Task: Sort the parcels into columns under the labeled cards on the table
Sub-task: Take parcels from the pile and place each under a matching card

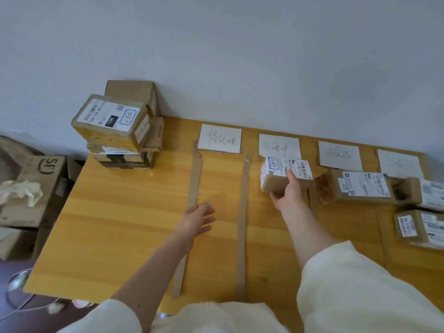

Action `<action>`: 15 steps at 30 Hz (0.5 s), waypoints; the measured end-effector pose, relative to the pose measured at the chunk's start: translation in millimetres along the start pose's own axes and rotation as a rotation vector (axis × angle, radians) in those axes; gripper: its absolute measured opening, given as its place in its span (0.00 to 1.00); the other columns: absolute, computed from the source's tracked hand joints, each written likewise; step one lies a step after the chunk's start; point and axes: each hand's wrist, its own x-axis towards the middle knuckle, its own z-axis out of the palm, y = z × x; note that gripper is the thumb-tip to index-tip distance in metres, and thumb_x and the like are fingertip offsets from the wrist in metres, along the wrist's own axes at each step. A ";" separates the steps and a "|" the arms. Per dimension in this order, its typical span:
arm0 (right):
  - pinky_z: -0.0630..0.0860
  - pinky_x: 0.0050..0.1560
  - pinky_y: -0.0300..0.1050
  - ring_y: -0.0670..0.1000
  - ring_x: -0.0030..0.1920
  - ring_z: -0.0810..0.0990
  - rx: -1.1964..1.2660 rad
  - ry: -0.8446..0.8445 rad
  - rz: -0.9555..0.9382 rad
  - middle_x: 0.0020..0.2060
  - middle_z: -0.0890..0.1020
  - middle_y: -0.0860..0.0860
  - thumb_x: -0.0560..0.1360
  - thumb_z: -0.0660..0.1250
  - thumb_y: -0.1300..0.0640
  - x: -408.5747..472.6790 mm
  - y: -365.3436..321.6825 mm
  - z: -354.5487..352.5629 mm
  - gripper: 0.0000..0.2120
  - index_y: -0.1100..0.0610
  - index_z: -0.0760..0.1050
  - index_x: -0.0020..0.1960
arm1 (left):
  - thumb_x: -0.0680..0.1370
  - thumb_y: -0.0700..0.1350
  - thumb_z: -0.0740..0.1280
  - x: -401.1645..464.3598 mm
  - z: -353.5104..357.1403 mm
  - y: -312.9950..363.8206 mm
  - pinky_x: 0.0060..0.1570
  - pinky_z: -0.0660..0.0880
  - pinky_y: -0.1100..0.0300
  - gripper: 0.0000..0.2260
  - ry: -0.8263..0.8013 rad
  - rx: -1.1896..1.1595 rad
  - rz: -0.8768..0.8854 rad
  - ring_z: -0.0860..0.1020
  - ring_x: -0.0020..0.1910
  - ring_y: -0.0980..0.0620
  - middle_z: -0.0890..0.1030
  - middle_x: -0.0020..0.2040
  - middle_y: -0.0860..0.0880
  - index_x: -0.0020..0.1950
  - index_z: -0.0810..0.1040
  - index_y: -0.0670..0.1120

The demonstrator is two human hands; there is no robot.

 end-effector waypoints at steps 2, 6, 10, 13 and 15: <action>0.75 0.64 0.50 0.53 0.56 0.77 0.023 -0.007 -0.006 0.58 0.78 0.52 0.72 0.73 0.47 4.3 -1.7 3.2 0.30 0.51 0.67 0.70 | 0.80 0.51 0.64 2.5 -0.6 1.7 0.53 0.77 0.54 0.12 0.011 0.000 0.001 0.80 0.53 0.51 0.80 0.56 0.49 0.60 0.75 0.47; 0.76 0.62 0.50 0.53 0.57 0.78 0.015 0.002 -0.004 0.58 0.79 0.52 0.74 0.71 0.48 10.9 -4.7 7.3 0.26 0.50 0.69 0.69 | 0.80 0.51 0.63 5.2 -0.8 4.1 0.52 0.77 0.55 0.12 0.012 0.005 0.001 0.80 0.53 0.51 0.81 0.56 0.49 0.61 0.75 0.47; 0.73 0.65 0.53 0.55 0.62 0.74 -0.053 0.025 0.008 0.57 0.77 0.52 0.76 0.69 0.48 12.4 -7.2 7.4 0.23 0.50 0.68 0.69 | 0.80 0.50 0.63 5.0 0.7 5.2 0.51 0.77 0.55 0.11 0.005 0.013 0.010 0.80 0.52 0.52 0.81 0.56 0.49 0.60 0.75 0.47; 0.74 0.65 0.54 0.57 0.62 0.74 -0.099 0.030 0.016 0.55 0.76 0.52 0.77 0.68 0.48 9.2 -10.5 7.4 0.21 0.50 0.69 0.67 | 0.80 0.50 0.63 4.0 0.7 5.7 0.51 0.77 0.56 0.10 -0.012 0.019 0.010 0.80 0.53 0.52 0.80 0.56 0.50 0.59 0.75 0.48; 0.74 0.64 0.54 0.57 0.61 0.74 -0.134 0.042 0.022 0.58 0.76 0.53 0.76 0.68 0.47 6.2 -11.9 7.4 0.21 0.50 0.69 0.67 | 0.80 0.50 0.63 3.7 -0.8 5.5 0.51 0.77 0.56 0.11 -0.019 0.020 0.010 0.80 0.53 0.52 0.80 0.56 0.50 0.59 0.75 0.48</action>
